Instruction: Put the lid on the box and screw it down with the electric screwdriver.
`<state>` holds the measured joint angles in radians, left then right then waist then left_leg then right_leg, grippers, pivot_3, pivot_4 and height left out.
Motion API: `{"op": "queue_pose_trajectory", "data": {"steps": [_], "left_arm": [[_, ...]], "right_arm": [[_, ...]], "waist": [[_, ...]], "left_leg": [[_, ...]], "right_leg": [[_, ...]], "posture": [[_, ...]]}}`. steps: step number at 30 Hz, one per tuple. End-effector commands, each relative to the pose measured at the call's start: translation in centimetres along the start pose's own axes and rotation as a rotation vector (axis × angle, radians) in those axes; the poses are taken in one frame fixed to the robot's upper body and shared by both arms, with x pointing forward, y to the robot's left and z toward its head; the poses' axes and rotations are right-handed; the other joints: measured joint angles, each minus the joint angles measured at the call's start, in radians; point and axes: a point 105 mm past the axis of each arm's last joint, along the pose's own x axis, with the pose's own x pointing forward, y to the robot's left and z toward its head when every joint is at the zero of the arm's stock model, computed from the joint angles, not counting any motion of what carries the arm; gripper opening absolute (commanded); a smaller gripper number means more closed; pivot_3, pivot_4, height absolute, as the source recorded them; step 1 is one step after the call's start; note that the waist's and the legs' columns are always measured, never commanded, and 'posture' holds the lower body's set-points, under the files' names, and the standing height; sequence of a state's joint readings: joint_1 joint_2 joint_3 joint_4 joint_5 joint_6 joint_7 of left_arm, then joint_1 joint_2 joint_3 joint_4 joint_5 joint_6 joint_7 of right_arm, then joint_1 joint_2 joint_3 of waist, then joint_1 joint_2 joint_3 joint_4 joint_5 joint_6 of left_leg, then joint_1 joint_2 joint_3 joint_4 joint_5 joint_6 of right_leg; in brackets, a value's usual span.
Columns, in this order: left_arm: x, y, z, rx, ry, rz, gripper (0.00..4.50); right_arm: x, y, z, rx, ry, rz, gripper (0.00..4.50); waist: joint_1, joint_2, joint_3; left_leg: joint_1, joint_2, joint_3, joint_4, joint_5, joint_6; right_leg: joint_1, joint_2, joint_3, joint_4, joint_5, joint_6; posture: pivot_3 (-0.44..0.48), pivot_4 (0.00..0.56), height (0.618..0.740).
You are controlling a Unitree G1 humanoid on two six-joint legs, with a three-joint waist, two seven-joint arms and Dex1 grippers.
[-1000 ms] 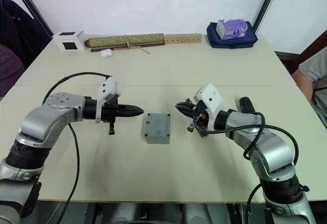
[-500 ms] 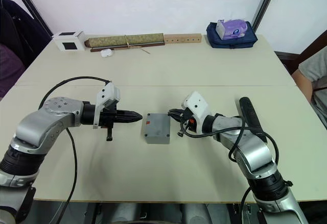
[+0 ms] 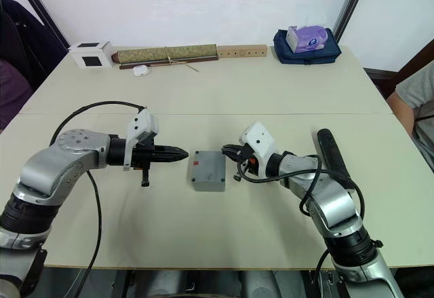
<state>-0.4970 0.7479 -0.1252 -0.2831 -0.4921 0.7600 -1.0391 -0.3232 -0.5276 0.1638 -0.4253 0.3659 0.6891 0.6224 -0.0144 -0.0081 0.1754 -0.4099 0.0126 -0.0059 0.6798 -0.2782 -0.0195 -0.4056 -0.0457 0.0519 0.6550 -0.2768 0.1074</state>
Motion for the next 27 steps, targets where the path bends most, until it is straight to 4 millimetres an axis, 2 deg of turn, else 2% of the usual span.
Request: {"op": "queue_pose_trajectory", "data": {"steps": [1, 9, 17, 24, 26, 27], "left_arm": [[-0.4, -0.1, 0.7, 0.031, -0.020, 0.011, 0.00], [-0.4, -0.2, 0.7, 0.031, -0.019, 0.011, 0.00], [-0.3, 0.0, 0.8, 0.035, -0.024, 0.015, 0.00], [-0.2, 0.0, 0.8, 0.048, -0.025, 0.022, 0.00], [-0.2, -0.1, 1.0, 0.046, -0.033, 0.017, 0.00], [-0.2, -0.1, 1.1, 0.046, -0.036, 0.016, 0.00]], "right_arm": [[0.0, 0.1, 0.7, -0.024, -0.026, 0.006, 0.07], [0.0, -0.1, 1.1, -0.021, -0.035, -0.001, 0.07], [0.2, 0.0, -0.6, 0.005, 0.010, -0.004, 0.07], [0.3, -0.2, -1.2, 0.012, 0.021, -0.015, 0.07], [0.2, -0.4, -1.1, 0.011, 0.019, -0.023, 0.58], [0.1, -0.5, -1.1, 0.009, 0.020, -0.026, 0.69]], "waist": [[0.000, 0.000, 0.000], [0.000, 0.000, 0.000], [0.000, 0.000, 0.000], [0.000, 0.000, 0.000], [0.001, 0.000, 0.000], [0.000, 0.000, 0.000]], "left_leg": [[0.000, 0.000, 0.000, 0.000, 0.000, 0.000], [0.000, 0.000, 0.000, 0.000, 0.000, 0.000], [0.000, 0.000, 0.000, 0.000, 0.000, 0.000], [0.000, 0.000, 0.000, 0.000, 0.000, 0.000], [0.000, 0.000, 0.000, 0.000, 0.000, 0.000], [0.000, 0.000, 0.000, 0.000, 0.000, 0.000]], "right_leg": [[0.000, 0.000, 0.000, 0.000, 0.000, 0.000], [0.000, 0.000, 0.000, 0.000, 0.000, 0.000], [0.000, 0.000, 0.000, 0.000, 0.000, 0.000], [0.000, 0.000, 0.000, 0.000, 0.000, 0.000], [0.000, 0.000, 0.000, 0.000, 0.000, 0.000], [0.000, 0.000, 0.000, 0.000, 0.000, 0.000]], "posture": [[0.000, 0.150, 0.740], [0.000, 0.150, 0.740], [0.000, 0.150, 0.740], [0.000, 0.150, 0.740], [0.000, 0.150, 0.740], [0.000, 0.150, 0.740]]}}
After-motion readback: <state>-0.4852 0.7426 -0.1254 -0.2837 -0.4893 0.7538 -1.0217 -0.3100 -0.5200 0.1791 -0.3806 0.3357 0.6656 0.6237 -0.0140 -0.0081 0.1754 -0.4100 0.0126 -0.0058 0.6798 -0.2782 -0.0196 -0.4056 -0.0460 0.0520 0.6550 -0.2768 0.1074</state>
